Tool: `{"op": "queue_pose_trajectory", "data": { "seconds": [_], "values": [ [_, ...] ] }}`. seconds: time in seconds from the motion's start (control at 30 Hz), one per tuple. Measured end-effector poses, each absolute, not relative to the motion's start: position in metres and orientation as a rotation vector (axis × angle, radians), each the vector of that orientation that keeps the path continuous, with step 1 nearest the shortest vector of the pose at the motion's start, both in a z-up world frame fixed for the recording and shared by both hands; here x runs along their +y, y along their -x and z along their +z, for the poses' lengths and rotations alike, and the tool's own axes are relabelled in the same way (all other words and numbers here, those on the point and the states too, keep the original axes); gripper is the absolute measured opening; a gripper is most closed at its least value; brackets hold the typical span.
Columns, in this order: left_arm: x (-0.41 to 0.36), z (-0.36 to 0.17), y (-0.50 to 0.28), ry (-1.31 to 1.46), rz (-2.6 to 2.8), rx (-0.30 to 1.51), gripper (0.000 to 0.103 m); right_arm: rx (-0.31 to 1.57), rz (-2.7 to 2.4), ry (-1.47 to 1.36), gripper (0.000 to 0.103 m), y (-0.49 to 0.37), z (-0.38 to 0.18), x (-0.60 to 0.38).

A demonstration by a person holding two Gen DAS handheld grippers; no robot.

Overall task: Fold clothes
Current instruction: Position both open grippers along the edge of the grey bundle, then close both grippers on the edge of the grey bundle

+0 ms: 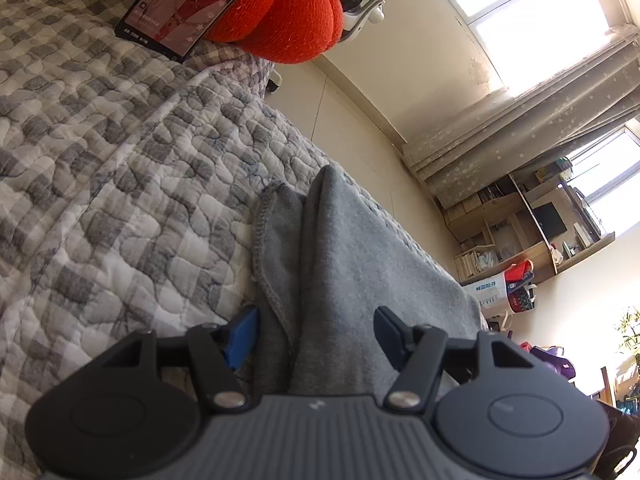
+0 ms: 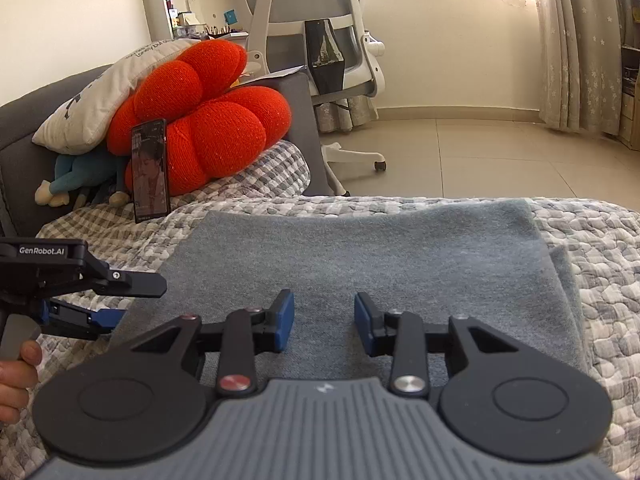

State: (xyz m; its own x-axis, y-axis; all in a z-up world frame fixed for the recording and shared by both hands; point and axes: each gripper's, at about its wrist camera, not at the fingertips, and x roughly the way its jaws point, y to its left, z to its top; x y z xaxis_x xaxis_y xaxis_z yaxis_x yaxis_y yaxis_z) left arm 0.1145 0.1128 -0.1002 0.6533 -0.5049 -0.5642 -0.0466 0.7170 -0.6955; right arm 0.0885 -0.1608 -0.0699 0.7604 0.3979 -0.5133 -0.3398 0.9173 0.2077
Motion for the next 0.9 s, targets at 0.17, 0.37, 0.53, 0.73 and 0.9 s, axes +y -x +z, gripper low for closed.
{"op": "queue_pose_trajectory", "data": {
  "seconds": [0.17, 0.37, 0.53, 0.73, 0.9],
  "values": [
    [0.104, -0.101, -0.113, 0.709, -0.264, 0.815, 0.044, 0.577, 0.444, -0.099, 0.026, -0.086, -0.069, -0.152],
    [0.101, -0.105, -0.111, 0.715, -0.273, 0.813, 0.029, 0.603, 0.459, -0.098, 0.022, -0.089, -0.077, -0.147],
    [0.105, -0.104, -0.11, 0.73, -0.279, 0.812, 0.022, 0.63, 0.453, -0.126, 0.017, -0.093, -0.085, -0.151],
    [0.102, -0.089, -0.105, 0.723, -0.282, 0.788, 0.02, 0.635, 0.458, -0.172, 0.015, -0.095, -0.087, -0.157],
    [0.088, -0.066, -0.107, 0.672, -0.3, 0.773, 0.019, 0.641, 0.469, -0.232, 0.015, -0.097, -0.087, -0.164]
  ]
}}
